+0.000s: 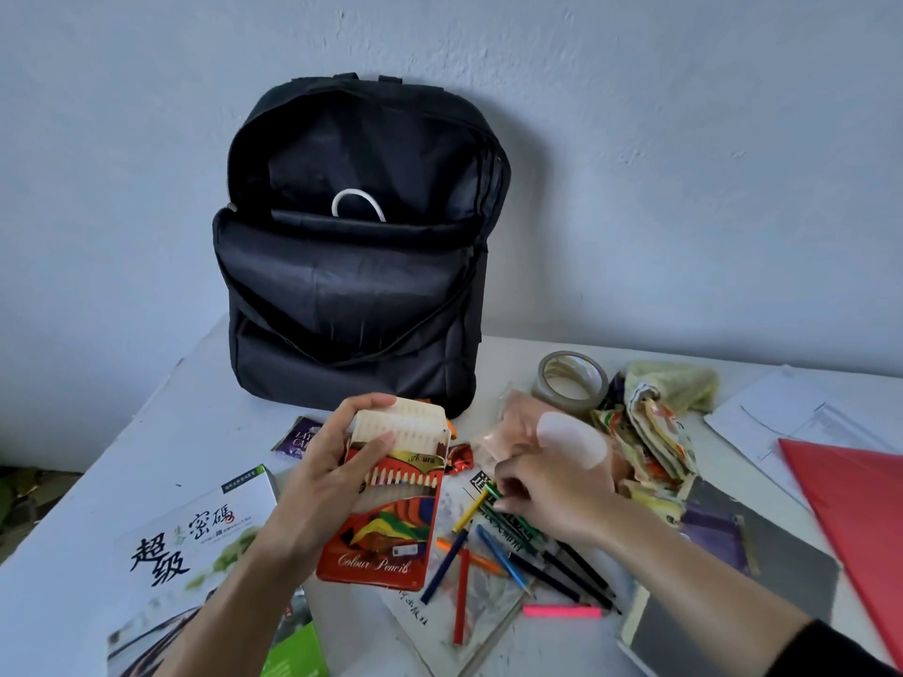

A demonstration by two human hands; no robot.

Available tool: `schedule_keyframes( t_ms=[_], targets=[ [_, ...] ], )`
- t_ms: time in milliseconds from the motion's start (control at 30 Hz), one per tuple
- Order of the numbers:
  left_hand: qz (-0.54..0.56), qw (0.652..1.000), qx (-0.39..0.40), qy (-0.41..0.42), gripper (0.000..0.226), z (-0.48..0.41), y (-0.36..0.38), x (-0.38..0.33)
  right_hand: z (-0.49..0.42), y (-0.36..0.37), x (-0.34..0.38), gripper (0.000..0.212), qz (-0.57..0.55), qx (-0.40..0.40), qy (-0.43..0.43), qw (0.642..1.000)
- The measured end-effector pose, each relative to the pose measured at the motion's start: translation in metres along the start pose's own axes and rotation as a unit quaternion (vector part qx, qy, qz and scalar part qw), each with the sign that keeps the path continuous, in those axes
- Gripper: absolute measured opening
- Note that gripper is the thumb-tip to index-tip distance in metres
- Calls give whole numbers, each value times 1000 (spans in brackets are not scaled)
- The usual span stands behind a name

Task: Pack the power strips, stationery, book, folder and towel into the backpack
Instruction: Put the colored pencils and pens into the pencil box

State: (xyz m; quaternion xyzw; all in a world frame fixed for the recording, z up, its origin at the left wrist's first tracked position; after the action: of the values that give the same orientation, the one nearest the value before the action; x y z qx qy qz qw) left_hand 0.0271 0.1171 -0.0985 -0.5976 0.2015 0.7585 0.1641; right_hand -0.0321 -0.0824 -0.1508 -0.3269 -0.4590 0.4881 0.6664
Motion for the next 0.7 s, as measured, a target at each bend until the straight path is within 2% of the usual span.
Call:
schedule_keyframes(
  t_ms=[100,200,300,333,467,567,700],
  targets=[
    [-24,1000,-3,4,25,-2,4,1,-2,-1,-16,24,-87,-2,6,996],
    [-37,999,-4,6,25,-3,9,1,3,-21,-17,16,-186,-45,3,982],
    [-50,999,3,6,26,-2,12,0,15,-52,-4,13,-371,-90,-39,923],
    [-55,998,5,10,27,-1,13,-2,18,-64,3,11,-391,-100,-58,913],
    [-64,997,19,31,28,3,19,-16,26,-109,28,17,-282,-181,-110,936],
    [-86,995,20,47,29,5,19,-25,22,-121,47,26,-307,-164,-125,929],
    [-97,993,21,63,30,10,17,-33,16,-129,69,25,-249,-131,-135,950]
  ],
)
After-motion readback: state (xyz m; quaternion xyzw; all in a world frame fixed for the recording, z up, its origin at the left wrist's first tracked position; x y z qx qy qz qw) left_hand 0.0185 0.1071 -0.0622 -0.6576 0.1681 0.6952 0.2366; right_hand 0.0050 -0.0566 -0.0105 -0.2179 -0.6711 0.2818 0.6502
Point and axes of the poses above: each hand's wrist, its own z-axis away from the middle knuckle, its own y-axis out of the palm, x = y × z, the point moved 10 cm from there along -z, towards the middle knuckle, and after that the axes turned 3 degrees about x, right-handed, at the moved point
